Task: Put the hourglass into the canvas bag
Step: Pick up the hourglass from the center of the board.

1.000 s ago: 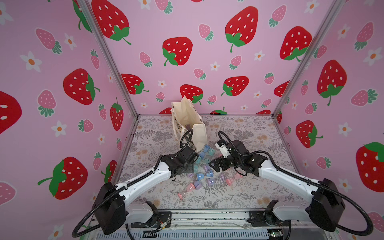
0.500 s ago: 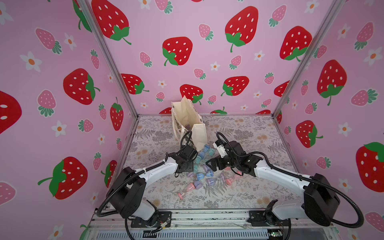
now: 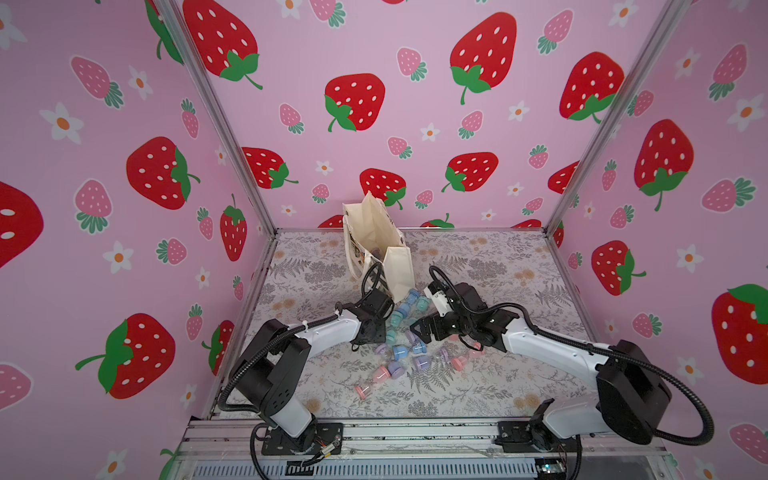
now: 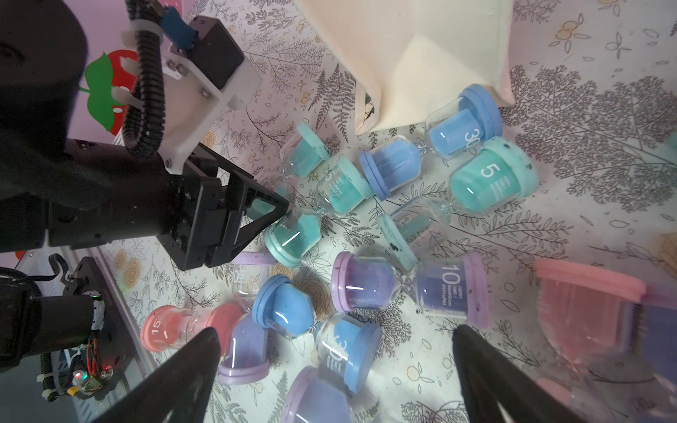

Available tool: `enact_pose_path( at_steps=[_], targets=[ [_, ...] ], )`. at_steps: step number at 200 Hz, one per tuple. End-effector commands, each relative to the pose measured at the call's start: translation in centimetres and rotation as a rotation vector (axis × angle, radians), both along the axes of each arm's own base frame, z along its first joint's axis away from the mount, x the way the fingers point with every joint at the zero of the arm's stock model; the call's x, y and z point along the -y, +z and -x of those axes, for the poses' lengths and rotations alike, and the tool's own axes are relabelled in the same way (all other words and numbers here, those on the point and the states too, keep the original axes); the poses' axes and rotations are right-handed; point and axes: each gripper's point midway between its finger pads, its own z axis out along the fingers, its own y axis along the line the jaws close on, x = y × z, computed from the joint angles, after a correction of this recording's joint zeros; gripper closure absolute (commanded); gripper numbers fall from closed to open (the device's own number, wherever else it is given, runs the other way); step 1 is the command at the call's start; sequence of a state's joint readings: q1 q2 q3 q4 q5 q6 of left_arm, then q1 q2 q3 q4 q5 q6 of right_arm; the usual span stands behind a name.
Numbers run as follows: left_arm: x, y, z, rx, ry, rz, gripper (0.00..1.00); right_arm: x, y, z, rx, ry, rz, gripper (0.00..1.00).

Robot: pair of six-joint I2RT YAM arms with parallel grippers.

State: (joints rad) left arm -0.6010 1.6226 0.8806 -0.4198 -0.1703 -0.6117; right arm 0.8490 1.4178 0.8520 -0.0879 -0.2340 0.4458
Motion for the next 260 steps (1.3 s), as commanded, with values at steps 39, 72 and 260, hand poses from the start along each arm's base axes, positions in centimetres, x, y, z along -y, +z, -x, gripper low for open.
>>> enact_pose_path(
  at_steps=[39,72,260],
  targets=[
    [0.4,-1.6,0.2,-0.049,-0.009,0.004,0.43,-0.4,0.4,-0.6,0.020,-0.017,-0.009,0.01],
    [0.3,-1.8,0.4,-0.055,-0.011,0.005,0.47,-0.3,0.2,-0.7,0.020,-0.023,-0.004,0.01],
    [-0.8,5.4,1.6,0.079,0.028,0.088,0.59,0.0,4.4,-1.8,0.093,-0.065,-0.062,0.01]
  ],
)
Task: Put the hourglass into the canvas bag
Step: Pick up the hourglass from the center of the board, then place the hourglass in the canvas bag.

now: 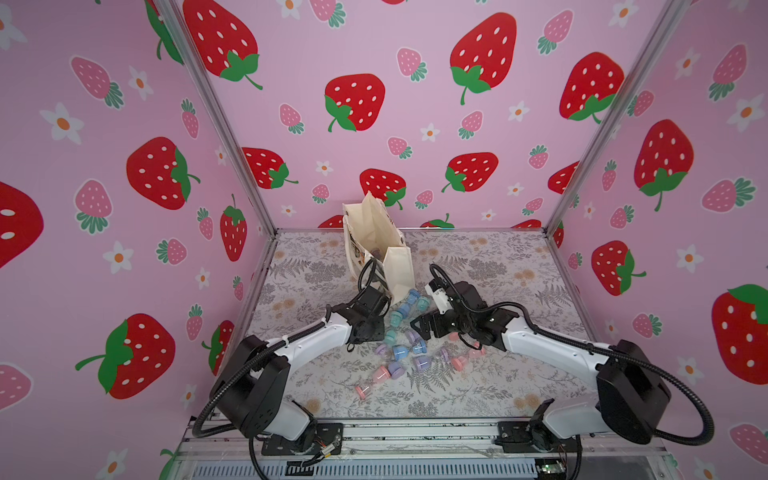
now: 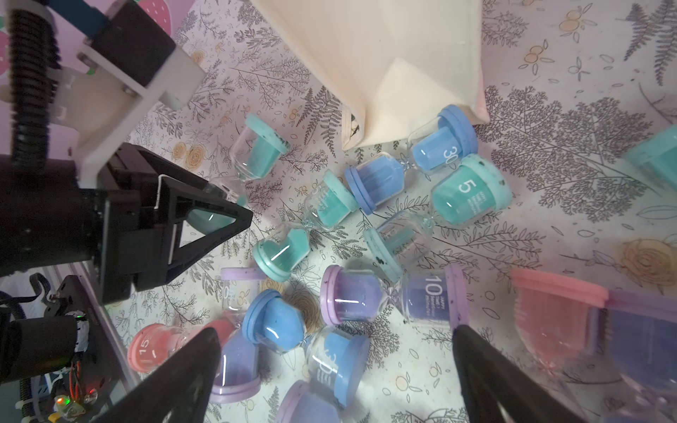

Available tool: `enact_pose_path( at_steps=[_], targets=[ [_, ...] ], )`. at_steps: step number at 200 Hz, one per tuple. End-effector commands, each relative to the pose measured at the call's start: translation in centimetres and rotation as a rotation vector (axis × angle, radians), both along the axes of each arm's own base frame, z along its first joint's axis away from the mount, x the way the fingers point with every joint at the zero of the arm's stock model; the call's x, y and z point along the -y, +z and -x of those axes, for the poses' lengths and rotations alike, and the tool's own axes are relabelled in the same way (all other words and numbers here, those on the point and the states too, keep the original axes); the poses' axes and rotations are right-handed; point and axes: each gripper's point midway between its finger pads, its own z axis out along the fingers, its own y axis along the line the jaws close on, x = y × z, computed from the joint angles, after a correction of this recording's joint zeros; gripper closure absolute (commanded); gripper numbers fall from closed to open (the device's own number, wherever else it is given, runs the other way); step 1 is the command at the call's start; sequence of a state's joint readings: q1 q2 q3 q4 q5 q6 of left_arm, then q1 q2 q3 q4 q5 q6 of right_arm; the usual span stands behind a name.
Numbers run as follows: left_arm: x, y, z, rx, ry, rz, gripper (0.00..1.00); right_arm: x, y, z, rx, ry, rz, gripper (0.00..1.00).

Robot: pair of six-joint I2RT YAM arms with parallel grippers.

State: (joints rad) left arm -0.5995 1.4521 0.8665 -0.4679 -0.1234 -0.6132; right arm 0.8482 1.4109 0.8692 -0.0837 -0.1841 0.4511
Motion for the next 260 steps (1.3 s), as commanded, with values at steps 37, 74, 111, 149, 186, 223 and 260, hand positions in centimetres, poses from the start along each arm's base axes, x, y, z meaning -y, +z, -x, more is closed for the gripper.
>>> enact_pose_path(
  at_steps=[37,74,111,149,186,223,260],
  targets=[
    [-2.2,4.0,1.5,0.074,0.079,0.027,0.61,0.4,5.3,-1.1,0.070,-0.040,-0.094,0.01],
    [-3.5,7.9,2.3,0.156,0.113,0.062,0.63,1.2,7.2,-1.7,0.096,-0.067,-0.120,0.01],
    [-4.0,12.4,2.6,0.243,0.108,0.108,0.65,1.7,9.0,-2.2,0.117,-0.078,-0.141,0.01],
    [-3.7,17.7,1.6,0.349,0.076,0.139,0.65,2.1,11.1,-3.0,0.144,-0.081,-0.172,0.01],
    [-2.2,21.4,-0.4,0.417,0.040,0.163,0.66,2.1,12.8,-3.9,0.168,-0.084,-0.193,0.01],
    [-0.6,24.0,-3.5,0.470,0.035,0.169,0.66,1.7,14.2,-4.8,0.193,-0.077,-0.205,0.01],
    [0.5,26.0,-7.2,0.513,0.055,0.164,0.67,1.3,15.5,-6.1,0.217,-0.081,-0.213,0.01]
  ],
)
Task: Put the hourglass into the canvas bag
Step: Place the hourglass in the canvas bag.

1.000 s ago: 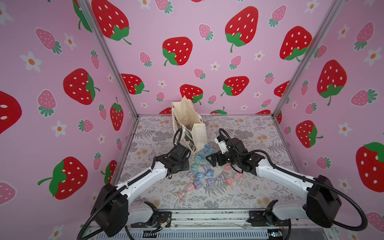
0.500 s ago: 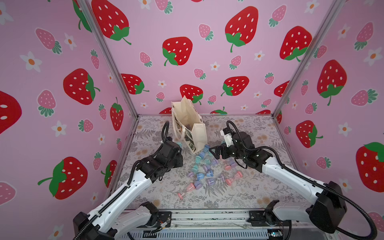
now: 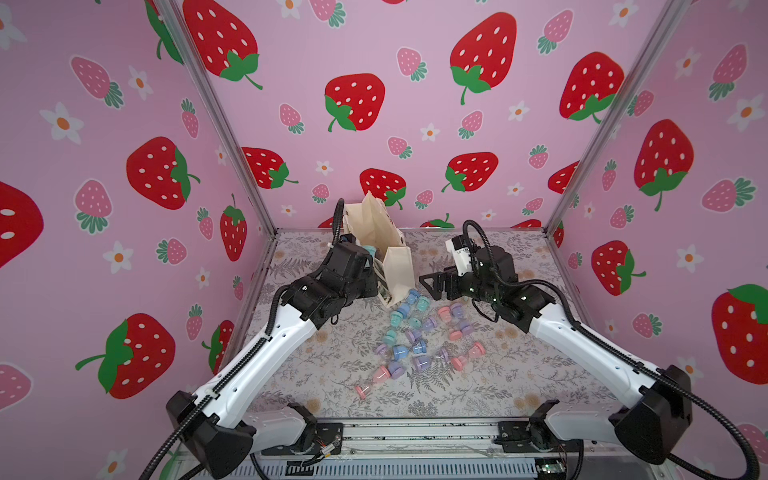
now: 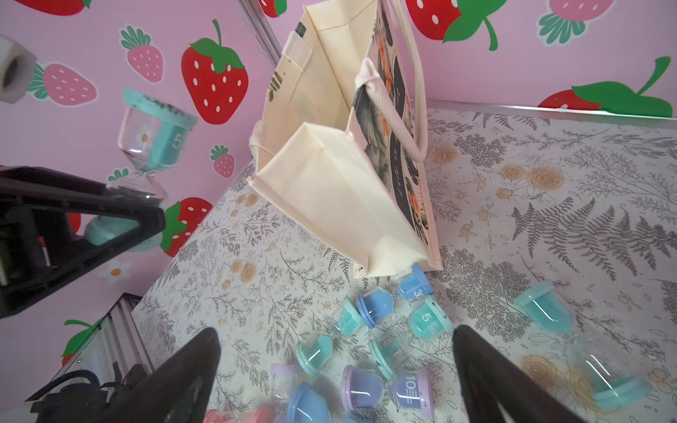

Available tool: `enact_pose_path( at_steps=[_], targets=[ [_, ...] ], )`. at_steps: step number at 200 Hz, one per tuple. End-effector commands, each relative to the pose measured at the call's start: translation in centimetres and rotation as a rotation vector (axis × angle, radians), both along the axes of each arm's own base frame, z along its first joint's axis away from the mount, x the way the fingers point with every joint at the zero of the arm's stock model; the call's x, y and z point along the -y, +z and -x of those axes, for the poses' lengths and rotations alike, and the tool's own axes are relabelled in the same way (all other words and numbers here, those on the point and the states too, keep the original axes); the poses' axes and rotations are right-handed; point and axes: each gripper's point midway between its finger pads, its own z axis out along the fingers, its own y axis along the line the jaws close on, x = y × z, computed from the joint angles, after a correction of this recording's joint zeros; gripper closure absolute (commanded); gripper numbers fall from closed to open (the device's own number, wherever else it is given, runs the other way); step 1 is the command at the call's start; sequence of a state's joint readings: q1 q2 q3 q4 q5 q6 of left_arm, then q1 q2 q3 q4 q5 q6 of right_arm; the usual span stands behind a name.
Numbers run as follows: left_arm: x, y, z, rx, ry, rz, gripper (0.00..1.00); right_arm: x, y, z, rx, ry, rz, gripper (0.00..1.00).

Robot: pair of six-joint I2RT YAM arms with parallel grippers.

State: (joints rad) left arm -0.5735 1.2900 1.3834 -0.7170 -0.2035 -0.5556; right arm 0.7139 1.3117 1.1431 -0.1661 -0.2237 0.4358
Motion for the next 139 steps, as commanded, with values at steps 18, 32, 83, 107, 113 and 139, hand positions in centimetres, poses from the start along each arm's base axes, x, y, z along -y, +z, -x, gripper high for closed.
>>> enact_pose_path(
  at_steps=[18,32,83,107,113,139],
  targets=[
    [0.5,4.3,-4.2,0.119,0.051,0.024,0.67,-0.4,1.3,-1.3,0.027,0.005,0.001,0.01],
    [0.8,4.7,-5.6,0.132,0.061,0.029,0.67,-0.5,1.5,-1.8,0.034,0.002,0.003,0.01],
    [1.1,4.3,-10.5,0.128,0.123,0.019,0.68,-0.7,2.0,-3.9,0.045,-0.016,0.005,0.01],
    [1.2,3.4,-12.8,0.110,0.145,0.019,0.68,-1.1,1.9,-4.5,0.043,-0.013,0.011,0.01],
    [1.2,3.2,-13.3,0.108,0.150,0.015,0.68,-1.2,1.8,-4.6,0.042,-0.010,0.012,0.01],
    [1.0,2.0,-15.5,0.076,0.180,0.008,0.68,-1.5,1.8,-5.1,0.043,-0.009,0.017,0.01]
  ],
)
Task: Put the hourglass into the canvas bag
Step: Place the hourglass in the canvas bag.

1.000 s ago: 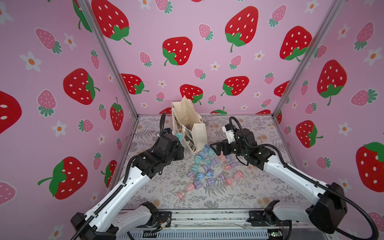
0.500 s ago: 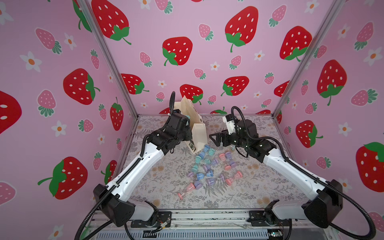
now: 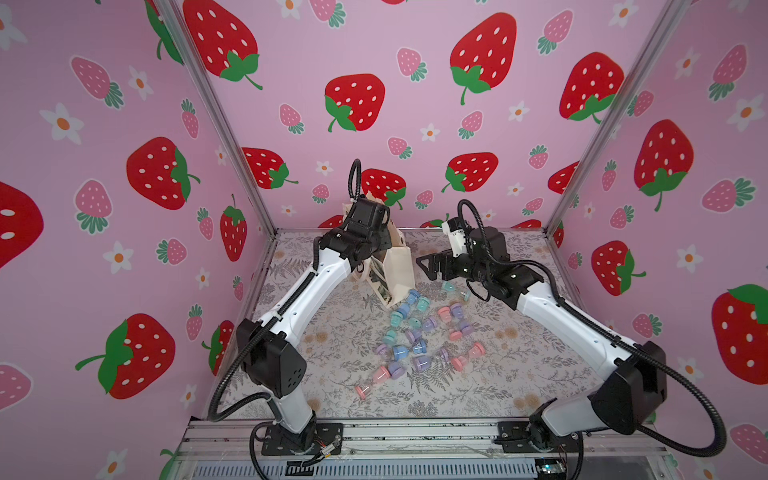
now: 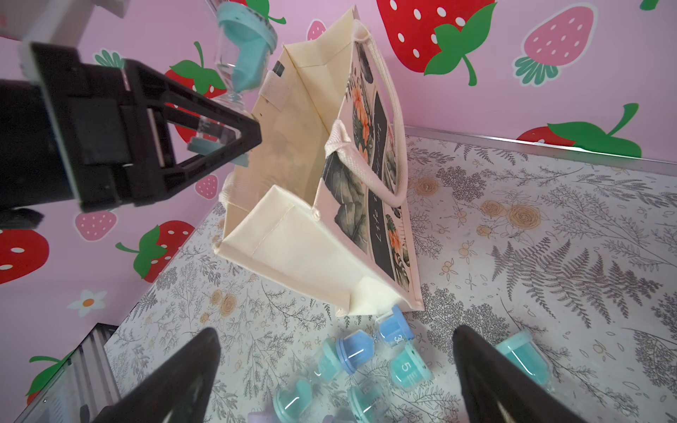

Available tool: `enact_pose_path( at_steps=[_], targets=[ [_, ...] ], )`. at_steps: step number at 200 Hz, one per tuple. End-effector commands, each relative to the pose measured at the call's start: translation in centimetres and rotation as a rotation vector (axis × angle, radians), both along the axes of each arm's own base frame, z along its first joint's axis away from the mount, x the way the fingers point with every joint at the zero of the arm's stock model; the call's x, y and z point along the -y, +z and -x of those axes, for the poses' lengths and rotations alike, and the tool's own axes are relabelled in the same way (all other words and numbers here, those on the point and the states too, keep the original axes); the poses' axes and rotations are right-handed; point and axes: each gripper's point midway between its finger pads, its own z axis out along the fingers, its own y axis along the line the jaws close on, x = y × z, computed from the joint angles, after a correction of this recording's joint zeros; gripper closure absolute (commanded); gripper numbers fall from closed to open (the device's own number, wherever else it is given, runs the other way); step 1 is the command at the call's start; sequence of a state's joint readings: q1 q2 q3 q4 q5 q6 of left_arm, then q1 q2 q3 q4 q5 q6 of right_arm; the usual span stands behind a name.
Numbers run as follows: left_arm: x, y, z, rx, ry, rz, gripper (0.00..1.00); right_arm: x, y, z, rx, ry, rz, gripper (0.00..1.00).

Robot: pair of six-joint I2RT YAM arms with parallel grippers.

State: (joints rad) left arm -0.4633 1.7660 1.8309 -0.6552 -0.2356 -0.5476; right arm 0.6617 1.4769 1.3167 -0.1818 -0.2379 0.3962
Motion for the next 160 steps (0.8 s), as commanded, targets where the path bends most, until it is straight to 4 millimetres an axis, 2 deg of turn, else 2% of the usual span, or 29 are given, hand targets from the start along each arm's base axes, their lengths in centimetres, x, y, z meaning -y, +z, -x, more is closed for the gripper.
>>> enact_pose_path(
  at_steps=[1,50,89,129,160],
  targets=[
    [-0.7,1.4,-2.0,0.036,0.052,0.015,0.68,-0.3,1.0,-0.5,0.023,0.014,-0.004,0.01],
    [-1.6,-2.1,-5.4,-0.034,0.102,0.003,0.69,-0.5,0.5,-1.3,0.019,0.008,0.006,0.01],
    [-1.0,-5.1,-7.8,-0.093,0.092,-0.035,0.69,-0.8,-0.1,-1.7,0.008,0.014,0.013,0.01],
    [-0.2,-8.7,-9.0,-0.161,0.078,-0.050,0.69,-1.1,-0.8,-2.1,-0.002,0.012,0.019,0.01],
    [-0.3,-11.0,-9.3,-0.209,0.085,-0.083,0.67,-1.2,-1.4,-2.3,-0.012,0.010,0.027,0.01]
  ],
)
